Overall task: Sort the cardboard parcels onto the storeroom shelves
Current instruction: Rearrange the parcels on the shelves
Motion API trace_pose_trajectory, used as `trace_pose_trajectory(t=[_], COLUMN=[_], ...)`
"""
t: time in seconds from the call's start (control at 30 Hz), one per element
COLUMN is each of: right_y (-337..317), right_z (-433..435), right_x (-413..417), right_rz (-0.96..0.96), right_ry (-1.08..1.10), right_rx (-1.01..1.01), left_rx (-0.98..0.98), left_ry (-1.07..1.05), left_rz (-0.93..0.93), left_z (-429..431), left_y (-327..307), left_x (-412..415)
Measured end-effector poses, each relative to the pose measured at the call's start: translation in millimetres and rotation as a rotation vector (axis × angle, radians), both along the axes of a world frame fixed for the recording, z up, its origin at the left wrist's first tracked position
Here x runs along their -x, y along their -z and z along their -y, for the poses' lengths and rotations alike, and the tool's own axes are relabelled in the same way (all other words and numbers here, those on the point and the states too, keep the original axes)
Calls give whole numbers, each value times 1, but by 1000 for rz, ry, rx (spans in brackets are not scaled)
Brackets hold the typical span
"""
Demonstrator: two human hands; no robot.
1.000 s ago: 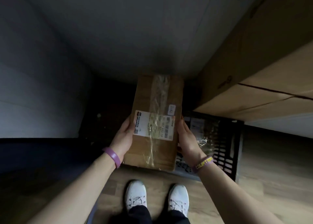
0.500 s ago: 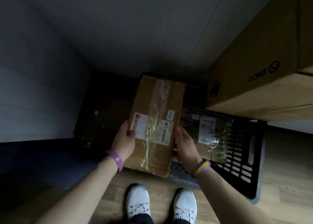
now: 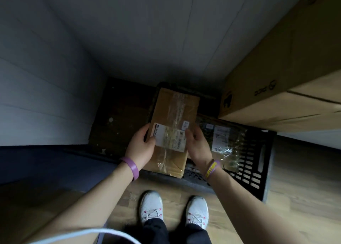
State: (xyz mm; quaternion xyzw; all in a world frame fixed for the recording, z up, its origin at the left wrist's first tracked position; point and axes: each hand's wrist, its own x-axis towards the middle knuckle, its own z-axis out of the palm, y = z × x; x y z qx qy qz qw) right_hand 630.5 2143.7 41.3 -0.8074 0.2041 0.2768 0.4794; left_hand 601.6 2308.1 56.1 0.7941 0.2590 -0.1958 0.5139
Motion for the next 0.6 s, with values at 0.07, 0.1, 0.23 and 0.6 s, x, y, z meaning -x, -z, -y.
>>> trace_pose_trajectory(t=[0.07,0.1,0.23,0.6], right_y=[-48,-75,-196,-481], right_z=[-8,-12,-29,-57], right_x=[-8,-12,-20,-6], right_rz=[-23,-22,78,358], right_ry=[-31,-38,-28,-240], right_rx=[-29,-41,-101,-242], left_rx=[48,67,120,224], left_ry=[-28,-42,-114,-320], left_rz=[-30,-35,25,354], left_z=[4,5,11,-6], left_y=[-43,-67,-184,-473], left_x=[-7,-11,-15,15])
